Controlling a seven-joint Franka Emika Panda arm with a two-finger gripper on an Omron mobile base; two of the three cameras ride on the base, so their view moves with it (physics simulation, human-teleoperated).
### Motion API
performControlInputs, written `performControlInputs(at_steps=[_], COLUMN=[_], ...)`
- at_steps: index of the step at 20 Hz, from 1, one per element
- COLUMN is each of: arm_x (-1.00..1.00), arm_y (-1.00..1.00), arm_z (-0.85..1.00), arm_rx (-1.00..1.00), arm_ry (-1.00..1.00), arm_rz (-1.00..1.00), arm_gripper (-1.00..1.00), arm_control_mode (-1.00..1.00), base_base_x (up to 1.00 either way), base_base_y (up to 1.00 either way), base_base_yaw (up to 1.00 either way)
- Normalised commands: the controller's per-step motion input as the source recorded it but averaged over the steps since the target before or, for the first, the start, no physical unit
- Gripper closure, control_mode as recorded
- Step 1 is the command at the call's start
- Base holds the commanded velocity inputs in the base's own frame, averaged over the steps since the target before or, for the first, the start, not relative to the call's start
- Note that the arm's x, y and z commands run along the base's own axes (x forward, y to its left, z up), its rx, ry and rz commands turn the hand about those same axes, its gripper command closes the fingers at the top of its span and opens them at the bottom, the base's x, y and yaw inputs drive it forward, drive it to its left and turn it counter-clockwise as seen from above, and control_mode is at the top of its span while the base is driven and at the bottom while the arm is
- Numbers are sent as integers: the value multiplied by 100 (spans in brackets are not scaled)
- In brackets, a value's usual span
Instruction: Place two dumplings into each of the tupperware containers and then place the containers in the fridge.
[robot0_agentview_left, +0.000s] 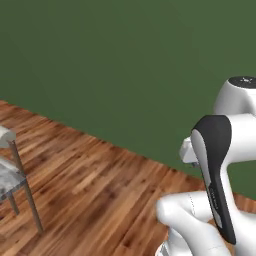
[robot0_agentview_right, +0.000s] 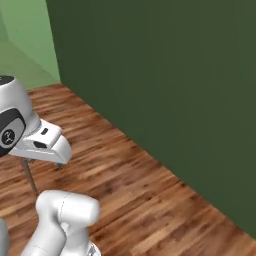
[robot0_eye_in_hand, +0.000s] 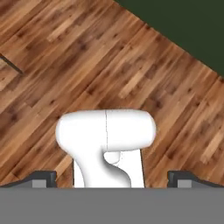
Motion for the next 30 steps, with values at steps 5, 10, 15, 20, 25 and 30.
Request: performControlInputs(at_steps=[5,10,15,20,25,30], arm_x=[0,0,0,0,0,0], arm_y=[0,0,0,0,0,0], arm_z=[0,0,0,0,0,0], arm_rx=[0,0,0,0,0,0], arm_ry=[0,0,0,0,0,0], arm_rz=[0,0,0,0,0,0], arm_gripper=[-100,-100,-100,-100,-100,-100], arm_control_mode=[100,100,100,100,100,100], base_base_x=[100,100,100,99,78,68], base_base_y=[-9,-13,-22,-38,-19,-6], base_base_yaw=[62,61,59,60,78,81])
